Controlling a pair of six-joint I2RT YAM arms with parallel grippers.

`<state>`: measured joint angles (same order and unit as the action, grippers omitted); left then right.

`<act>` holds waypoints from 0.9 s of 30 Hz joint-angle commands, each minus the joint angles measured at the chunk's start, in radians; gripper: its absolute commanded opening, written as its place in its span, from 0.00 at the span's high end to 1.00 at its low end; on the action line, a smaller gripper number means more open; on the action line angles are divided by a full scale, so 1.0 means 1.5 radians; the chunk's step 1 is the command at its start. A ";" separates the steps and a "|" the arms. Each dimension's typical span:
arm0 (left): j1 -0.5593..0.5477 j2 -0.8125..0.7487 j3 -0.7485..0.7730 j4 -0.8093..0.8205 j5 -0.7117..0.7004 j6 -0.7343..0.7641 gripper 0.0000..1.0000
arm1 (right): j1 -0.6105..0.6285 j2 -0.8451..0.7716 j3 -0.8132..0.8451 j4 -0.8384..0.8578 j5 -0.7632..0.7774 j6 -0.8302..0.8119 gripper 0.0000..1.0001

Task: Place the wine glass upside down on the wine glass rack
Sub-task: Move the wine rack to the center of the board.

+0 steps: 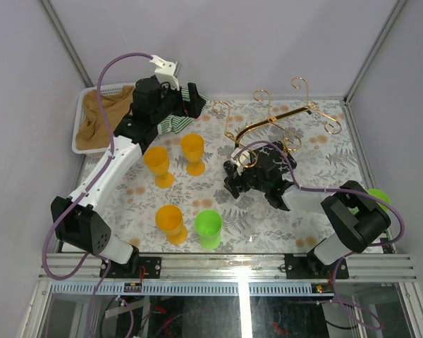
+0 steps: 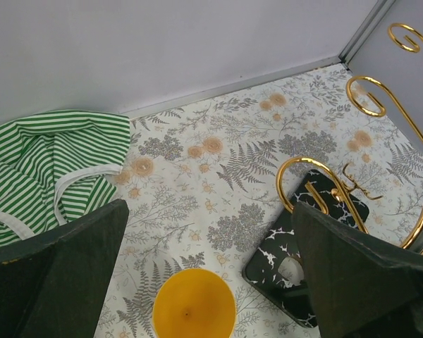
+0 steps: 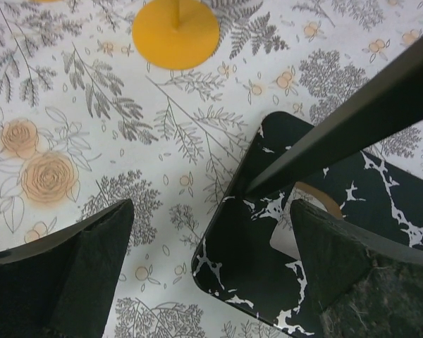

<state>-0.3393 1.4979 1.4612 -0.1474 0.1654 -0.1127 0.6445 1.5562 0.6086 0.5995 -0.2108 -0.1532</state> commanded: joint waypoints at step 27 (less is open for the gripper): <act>0.003 -0.023 -0.024 0.018 -0.021 0.004 0.00 | 0.049 -0.080 -0.008 -0.089 0.066 -0.145 0.00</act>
<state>-0.3393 1.4929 1.4418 -0.1513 0.1524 -0.1104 0.7055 1.4990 0.6159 0.4381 -0.1509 -0.3531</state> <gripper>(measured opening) 0.996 0.994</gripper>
